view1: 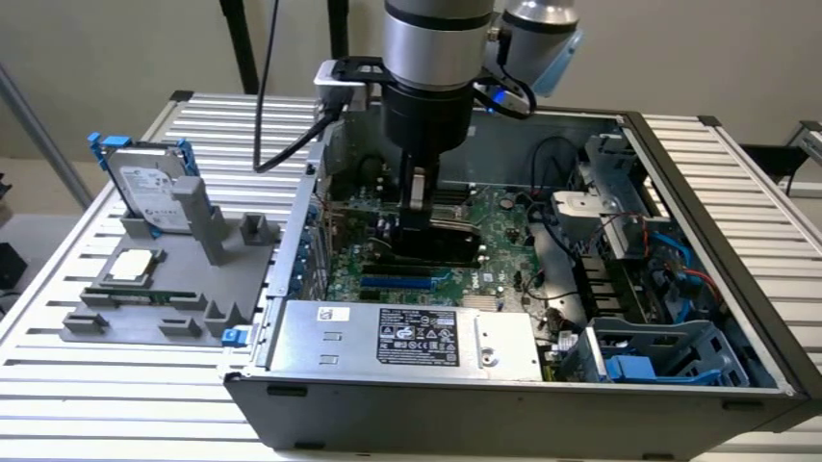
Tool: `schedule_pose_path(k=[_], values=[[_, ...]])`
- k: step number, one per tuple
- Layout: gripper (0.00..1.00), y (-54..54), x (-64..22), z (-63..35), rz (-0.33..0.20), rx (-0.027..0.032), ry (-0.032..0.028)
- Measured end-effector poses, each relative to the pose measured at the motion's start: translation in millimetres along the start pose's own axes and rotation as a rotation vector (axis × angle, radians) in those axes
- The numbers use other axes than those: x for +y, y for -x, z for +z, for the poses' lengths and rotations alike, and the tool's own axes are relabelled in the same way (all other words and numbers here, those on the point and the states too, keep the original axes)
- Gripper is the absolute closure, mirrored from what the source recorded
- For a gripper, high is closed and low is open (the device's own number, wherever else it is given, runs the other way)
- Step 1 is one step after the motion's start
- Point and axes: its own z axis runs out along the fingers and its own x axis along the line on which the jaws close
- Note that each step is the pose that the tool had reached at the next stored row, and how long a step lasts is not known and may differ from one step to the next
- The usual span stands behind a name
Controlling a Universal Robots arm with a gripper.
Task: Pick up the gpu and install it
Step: 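Insert the gpu into the slot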
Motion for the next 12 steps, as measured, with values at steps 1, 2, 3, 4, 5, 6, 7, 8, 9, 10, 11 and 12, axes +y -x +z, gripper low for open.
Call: schedule_pose_path(k=[1, 2, 3, 4, 5, 6, 7, 8, 9, 10, 11, 12], values=[[0.73, 0.0, 1.2, 1.6, -0.003, 0.0000, -0.0033], [0.73, 0.1, 2.5, 3.3, -0.005, -0.0003, -0.0068], [0.73, 0.4, 3.8, 5.0, -0.008, -0.0004, -0.0102], [0.73, 1.0, 5.0, 6.9, -0.010, -0.0006, -0.0129], [0.73, 1.9, 6.1, 8.6, -0.011, -0.0006, -0.0150], [0.73, 3.0, 6.9, 10.4, -0.012, -0.0007, -0.0161], [0.73, 4.2, 7.4, 12.2, -0.013, -0.0008, -0.0162], [0.73, 5.3, 7.7, 13.9, -0.013, -0.0009, -0.0163], [0.73, 6.5, 8.2, 15.7, -0.014, -0.0009, -0.0164], [0.73, 7.5, 8.8, 17.5, -0.015, -0.0009, -0.0164], [0.73, 7.9, 9.6, 18.9, -0.016, -0.0008, -0.0164], [0.73, 7.9, 10.4, 20.0, -0.019, -0.0009, -0.0165]])
